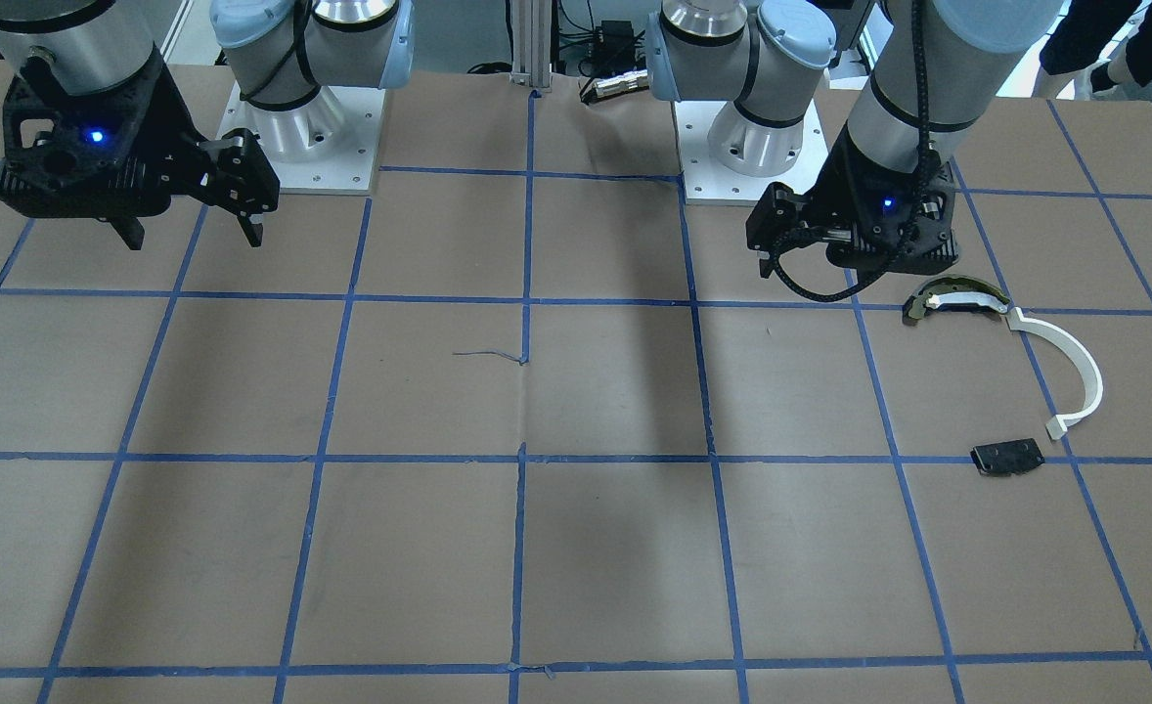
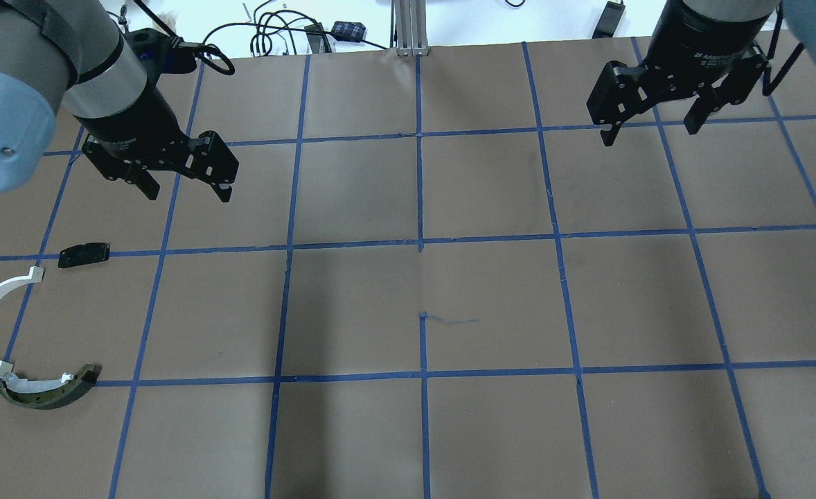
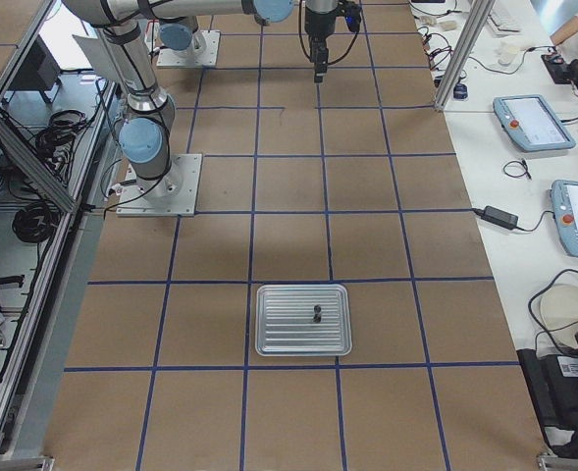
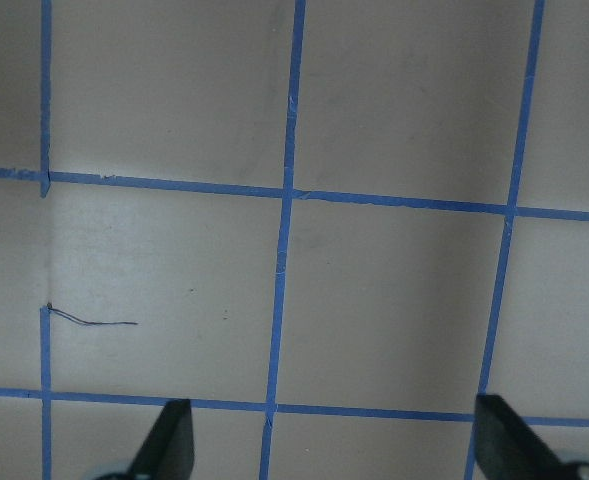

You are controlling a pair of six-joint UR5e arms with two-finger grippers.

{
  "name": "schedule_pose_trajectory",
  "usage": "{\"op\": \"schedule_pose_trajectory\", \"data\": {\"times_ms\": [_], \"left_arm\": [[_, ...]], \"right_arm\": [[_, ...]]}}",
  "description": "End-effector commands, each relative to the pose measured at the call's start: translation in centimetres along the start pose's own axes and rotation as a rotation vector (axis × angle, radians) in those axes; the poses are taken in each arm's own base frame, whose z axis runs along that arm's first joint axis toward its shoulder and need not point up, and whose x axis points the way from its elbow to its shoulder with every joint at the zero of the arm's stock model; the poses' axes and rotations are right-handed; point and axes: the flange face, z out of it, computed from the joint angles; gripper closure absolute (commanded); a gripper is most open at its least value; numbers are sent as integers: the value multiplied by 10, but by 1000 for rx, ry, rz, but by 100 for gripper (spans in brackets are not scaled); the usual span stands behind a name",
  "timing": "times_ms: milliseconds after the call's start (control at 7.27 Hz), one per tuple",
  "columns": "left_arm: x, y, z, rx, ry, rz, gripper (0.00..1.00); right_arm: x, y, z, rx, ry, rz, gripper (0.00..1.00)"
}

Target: Place bearing gear from tray to pile

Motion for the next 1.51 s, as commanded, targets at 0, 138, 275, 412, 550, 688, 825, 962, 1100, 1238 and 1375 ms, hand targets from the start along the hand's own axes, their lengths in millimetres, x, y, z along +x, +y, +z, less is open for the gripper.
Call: {"op": "schedule_pose_trajectory", "data": {"times_ms": [0, 138, 275, 412, 550, 688, 825, 962, 1100, 1238, 1375], "left_arm": [[0, 0, -1, 2, 0, 0, 0], [0, -1, 0, 1, 4, -5, 0], [0, 0, 1, -2, -1, -5, 0], [0, -1, 0, -1, -1, -5, 0], [0, -1, 0, 1, 0, -5, 0], [0, -1, 0, 1, 0, -5, 0], [0, 0, -1, 2, -1, -5, 0], [0, 0, 0, 0, -3, -5, 0], [0, 1, -3, 6, -3, -3, 0], [0, 4, -3, 2, -4, 1, 0], [-1, 4, -6, 6, -5, 0, 0]], "right_arm": [[-1, 0, 0, 1, -8, -6, 0], [4, 0, 0, -2, -10, -6, 0], [6, 0, -5, 0, -15, -1, 0], [10, 0, -6, -3, -24, -50, 0], [46, -5, -9, 7, -23, -120, 0], [115, -3, -12, -3, -13, -118, 0], [190, 4, -4, -2, -34, -130, 0], [256, 13, 10, -15, -42, -159, 0], [326, 21, 46, -51, -83, -239, 0], [408, 35, 97, -78, -148, -251, 0], [457, 35, 146, -71, -156, -296, 0]]}}
